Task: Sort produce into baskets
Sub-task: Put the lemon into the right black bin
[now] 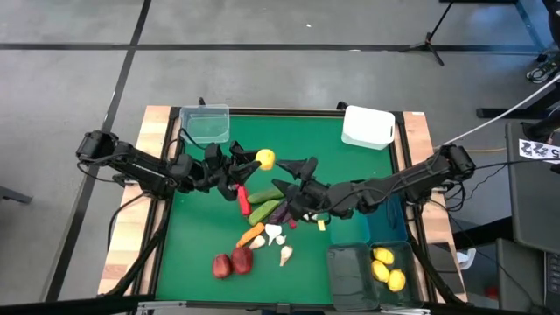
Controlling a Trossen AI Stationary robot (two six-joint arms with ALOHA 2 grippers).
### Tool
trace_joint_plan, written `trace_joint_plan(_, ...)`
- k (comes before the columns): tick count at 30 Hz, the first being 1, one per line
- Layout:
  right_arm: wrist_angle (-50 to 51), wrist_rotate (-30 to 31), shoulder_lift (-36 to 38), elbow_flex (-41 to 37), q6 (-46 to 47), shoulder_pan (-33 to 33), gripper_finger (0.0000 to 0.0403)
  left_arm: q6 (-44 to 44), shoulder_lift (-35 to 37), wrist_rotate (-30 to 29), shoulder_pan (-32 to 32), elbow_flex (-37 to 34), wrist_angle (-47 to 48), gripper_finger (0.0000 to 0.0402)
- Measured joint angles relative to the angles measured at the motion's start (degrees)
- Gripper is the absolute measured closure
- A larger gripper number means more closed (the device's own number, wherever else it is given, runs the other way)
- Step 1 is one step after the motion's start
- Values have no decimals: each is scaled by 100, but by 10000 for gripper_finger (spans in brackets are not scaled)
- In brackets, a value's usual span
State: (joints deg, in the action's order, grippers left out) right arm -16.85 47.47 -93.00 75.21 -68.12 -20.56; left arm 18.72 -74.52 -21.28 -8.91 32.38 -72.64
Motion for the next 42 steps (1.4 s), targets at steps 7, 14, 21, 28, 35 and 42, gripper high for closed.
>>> trace_joint_plan(7,-43,206,-96,194,62,124,31,105,0,-11,0,0,20,205)
trace_joint_plan(14,-279,-116,-87,272,13,230,31,107,0,-9,0,0,4,205)
trace_joint_plan(21,-134,-458,-91,270,94,272,31,113,0,-4,0,0,2,205)
trace_joint_plan(28,-153,-752,-91,270,96,426,31,151,0,-6,0,0,0,205)
trace_joint_plan(35,-170,-1066,-89,270,37,566,31,212,0,-2,-4,0,7,205)
trace_joint_plan(42,-285,-1170,-87,270,11,601,31,214,0,-2,-2,0,4,205)
